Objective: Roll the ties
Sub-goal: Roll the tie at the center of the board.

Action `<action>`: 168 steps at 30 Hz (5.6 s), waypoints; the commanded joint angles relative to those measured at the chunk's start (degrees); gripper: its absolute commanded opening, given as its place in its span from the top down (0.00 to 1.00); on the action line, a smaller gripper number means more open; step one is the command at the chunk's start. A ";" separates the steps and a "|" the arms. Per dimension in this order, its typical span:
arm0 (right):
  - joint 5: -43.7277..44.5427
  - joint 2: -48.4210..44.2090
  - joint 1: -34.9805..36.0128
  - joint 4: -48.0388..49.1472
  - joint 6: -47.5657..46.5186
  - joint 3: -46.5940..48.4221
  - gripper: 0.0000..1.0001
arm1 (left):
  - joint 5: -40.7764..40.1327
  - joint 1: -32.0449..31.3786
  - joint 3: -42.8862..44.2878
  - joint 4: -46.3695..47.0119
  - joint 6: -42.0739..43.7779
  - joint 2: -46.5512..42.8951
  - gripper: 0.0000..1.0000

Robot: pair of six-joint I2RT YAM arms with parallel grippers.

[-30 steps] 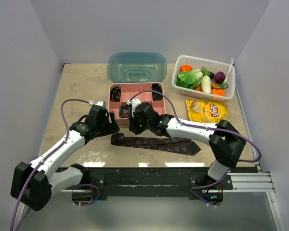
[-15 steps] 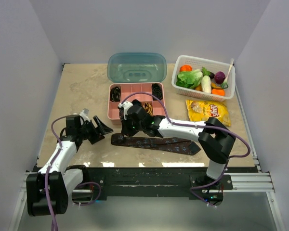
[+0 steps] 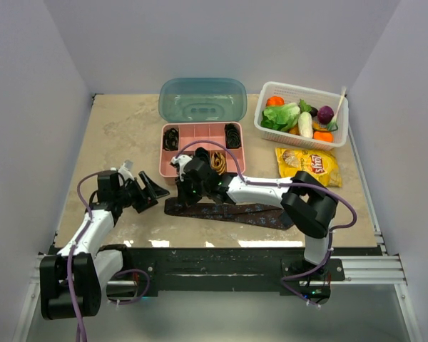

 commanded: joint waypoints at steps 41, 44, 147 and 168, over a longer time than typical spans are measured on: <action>2.55 0.85 0.93 -0.17 1.87 -5.27 1.00 | -1.58 -10.40 -10.85 24.02 -5.96 4.55 0.55; 2.55 1.02 0.85 -0.26 1.87 -4.83 1.00 | -0.79 -10.40 -10.85 25.43 -6.31 4.64 0.61; 2.27 5.87 -0.12 -3.51 -1.47 10.65 1.00 | -36.10 -24.28 20.61 -21.06 7.49 7.63 1.00; 6.85 -5.48 -8.12 -6.59 -2.96 -0.43 1.00 | -62.73 -38.43 32.48 -36.44 2.22 19.31 1.00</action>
